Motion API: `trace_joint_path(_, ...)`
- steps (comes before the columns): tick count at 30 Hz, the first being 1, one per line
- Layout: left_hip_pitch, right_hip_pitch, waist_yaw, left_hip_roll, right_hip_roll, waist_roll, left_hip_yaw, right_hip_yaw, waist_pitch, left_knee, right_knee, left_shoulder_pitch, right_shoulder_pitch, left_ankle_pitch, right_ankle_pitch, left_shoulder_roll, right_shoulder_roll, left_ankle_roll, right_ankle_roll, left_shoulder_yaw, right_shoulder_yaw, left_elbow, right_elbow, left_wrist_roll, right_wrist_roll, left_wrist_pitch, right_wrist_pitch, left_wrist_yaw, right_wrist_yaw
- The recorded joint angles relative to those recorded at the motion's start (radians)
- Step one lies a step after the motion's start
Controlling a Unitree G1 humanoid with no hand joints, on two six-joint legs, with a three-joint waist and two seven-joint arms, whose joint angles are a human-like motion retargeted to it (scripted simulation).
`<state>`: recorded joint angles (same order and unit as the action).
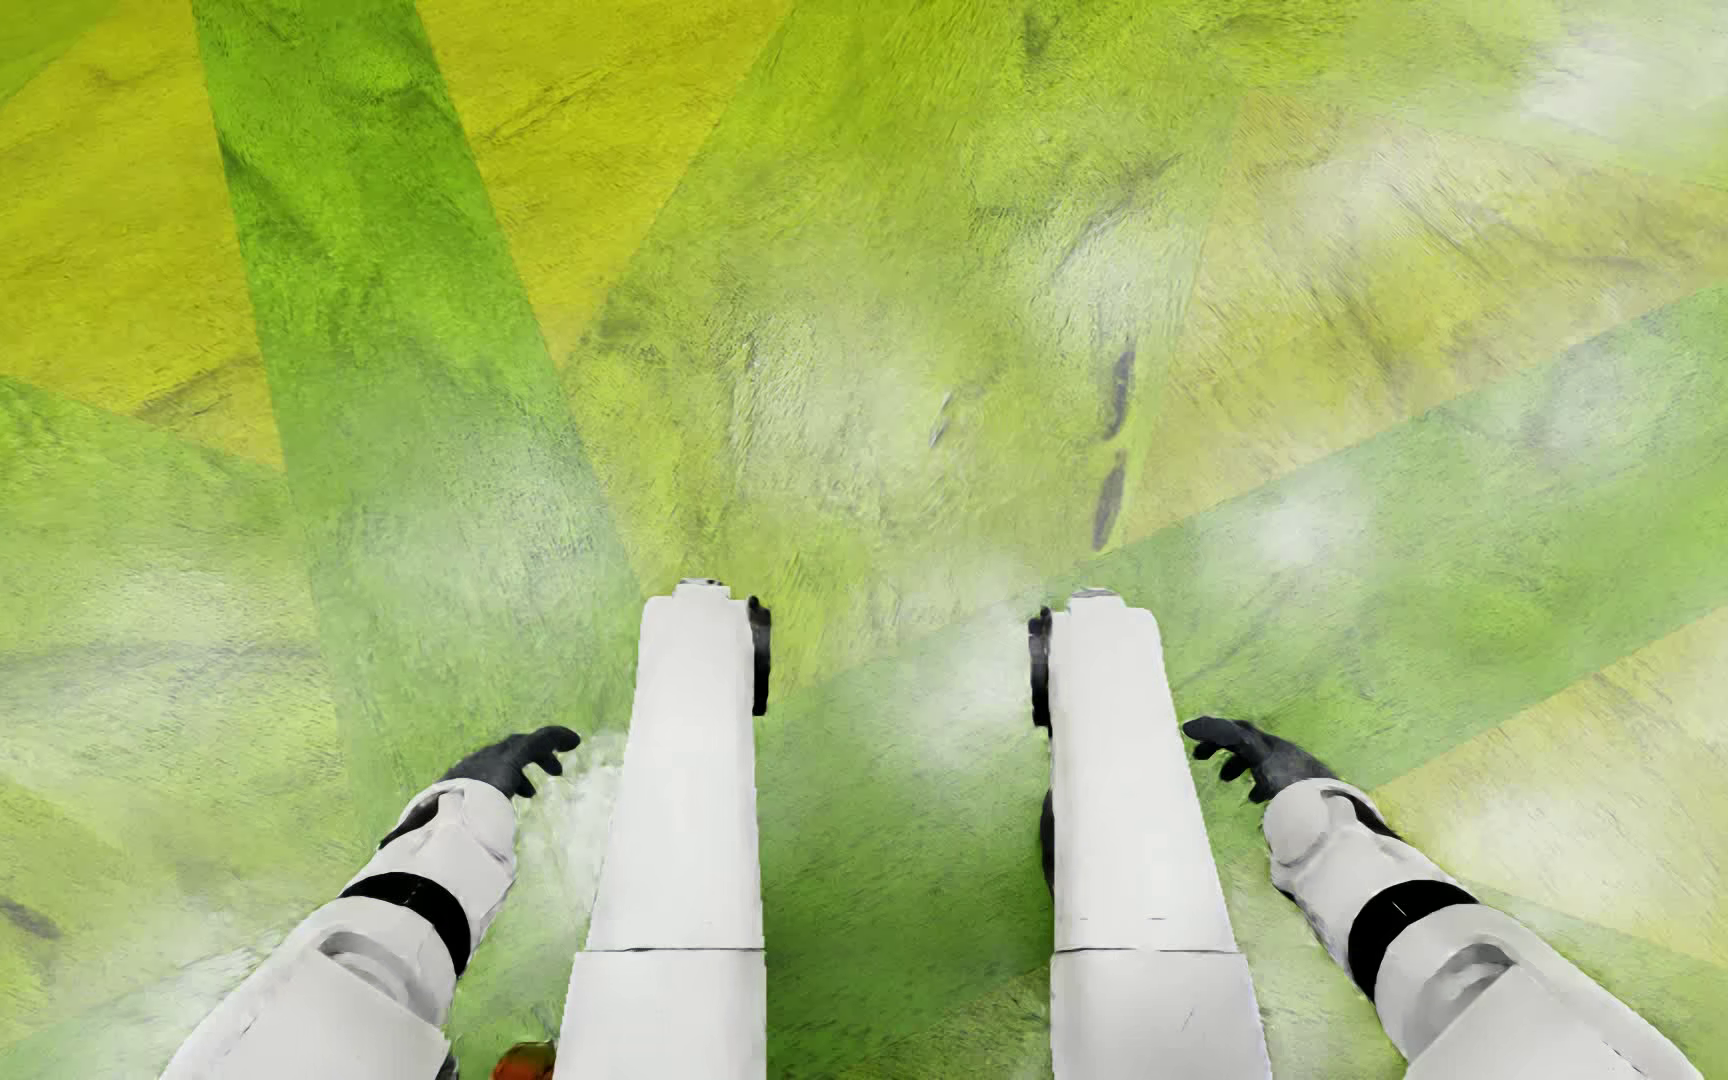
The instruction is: Rise from the chair
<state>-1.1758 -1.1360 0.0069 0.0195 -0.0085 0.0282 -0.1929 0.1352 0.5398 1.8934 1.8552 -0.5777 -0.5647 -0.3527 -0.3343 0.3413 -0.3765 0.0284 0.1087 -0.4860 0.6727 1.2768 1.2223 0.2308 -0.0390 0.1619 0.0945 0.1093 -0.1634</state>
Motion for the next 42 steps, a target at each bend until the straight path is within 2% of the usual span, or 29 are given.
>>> trace_joint_path(11, -0.031, -0.03, -0.002, -0.009, 0.003, 0.004, -0.003, 0.004, 0.027, -0.001, -0.001, -0.034, -0.043, -0.001, -0.003, 0.001, -0.004, 0.002, 0.009, -0.005, 0.003, -0.004, 0.011, -0.002, 0.011, -0.009, -0.002, 0.019, -0.012)
trace_joint_path(18, -0.13, -0.128, -0.006, -0.013, -0.005, 0.008, -0.015, 0.017, 0.099, 0.0, 0.002, -0.12, -0.133, -0.012, -0.026, 0.019, -0.019, -0.014, 0.051, 0.002, 0.0, 0.0, -0.001, -0.015, 0.001, -0.03, -0.017, 0.041, -0.029)
trace_joint_path(22, -0.188, -0.18, -0.007, -0.016, -0.005, 0.014, -0.018, 0.021, 0.119, -0.031, -0.029, -0.162, -0.176, -0.05, -0.09, 0.032, -0.029, -0.015, 0.066, -0.038, 0.005, -0.004, -0.013, -0.029, 0.007, -0.044, -0.04, 0.057, -0.043)
trace_joint_path(25, -0.158, -0.14, -0.01, -0.015, -0.009, 0.023, -0.011, 0.011, 0.1, -0.122, -0.126, -0.142, -0.163, -0.059, -0.121, 0.046, -0.029, -0.018, 0.067, -0.095, -0.003, -0.01, 0.0, -0.039, 0.011, -0.056, -0.049, 0.073, -0.048)
trace_joint_path(28, -0.03, -0.017, -0.007, -0.008, -0.01, 0.016, 0.015, -0.014, 0.05, -0.281, -0.287, -0.062, -0.09, -0.056, -0.116, 0.042, -0.03, -0.006, 0.055, -0.08, -0.02, -0.033, 0.0, -0.042, 0.009, -0.066, -0.049, 0.093, -0.057)
trace_joint_path(31, 0.151, 0.156, -0.009, 0.003, -0.006, 0.015, 0.054, -0.047, -0.023, -0.492, -0.504, 0.063, 0.0, -0.044, -0.093, 0.039, -0.035, 0.006, 0.039, -0.043, -0.052, -0.033, -0.003, -0.015, -0.004, -0.062, -0.049, 0.08, -0.051)
trace_joint_path(34, 0.386, 0.377, -0.009, -0.008, -0.011, 0.012, 0.09, -0.07, -0.121, -0.766, -0.785, 0.21, 0.127, -0.04, -0.038, 0.038, -0.06, 0.016, 0.054, -0.008, -0.099, -0.027, -0.017, 0.02, -0.031, -0.053, -0.043, 0.041, -0.029)
trace_joint_path(36, 0.559, 0.53, -0.003, -0.025, -0.017, 0.001, 0.103, -0.085, -0.186, -0.966, -0.979, 0.312, 0.22, -0.014, 0.062, 0.046, -0.082, 0.018, 0.087, 0.002, -0.123, -0.039, -0.022, 0.039, -0.056, -0.064, -0.046, 0.025, -0.014)
trace_joint_path(37, 0.646, 0.593, -0.001, -0.027, -0.022, -0.004, 0.113, -0.09, -0.214, -1.065, -1.052, 0.356, 0.261, 0.041, 0.119, 0.051, -0.093, 0.017, 0.098, 0.016, -0.132, -0.043, -0.023, 0.044, -0.064, -0.067, -0.045, 0.01, -0.001)
trace_joint_path(38, 0.724, 0.63, -0.003, -0.02, -0.031, -0.006, 0.128, -0.094, -0.242, -1.166, -1.083, 0.395, 0.292, 0.102, 0.161, 0.055, -0.101, 0.013, 0.125, 0.042, -0.14, -0.044, -0.022, 0.042, -0.077, -0.069, -0.044, -0.003, 0.018)
trace_joint_path(40, 0.868, 0.646, -0.019, 0.0, -0.058, -0.006, 0.171, -0.107, -0.287, -1.333, -1.061, 0.453, 0.321, 0.145, 0.23, 0.063, -0.109, -0.009, 0.23, 0.095, -0.158, -0.031, -0.011, 0.03, -0.084, -0.068, -0.039, 0.007, 0.037)
trace_joint_path(41, 0.936, 0.647, -0.026, 0.012, -0.07, -0.003, 0.197, -0.118, -0.303, -1.402, -1.048, 0.475, 0.332, 0.156, 0.255, 0.068, -0.11, -0.019, 0.254, 0.114, -0.17, -0.018, -0.008, 0.025, -0.084, -0.064, -0.038, 0.016, 0.035)
trace_joint_path(42, 1.002, 0.66, -0.037, 0.024, -0.081, 0.002, 0.222, -0.129, -0.314, -1.459, -1.072, 0.493, 0.338, 0.158, 0.261, 0.072, -0.111, -0.027, 0.254, 0.124, -0.177, -0.006, -0.006, 0.022, -0.082, -0.061, -0.037, 0.018, 0.035)
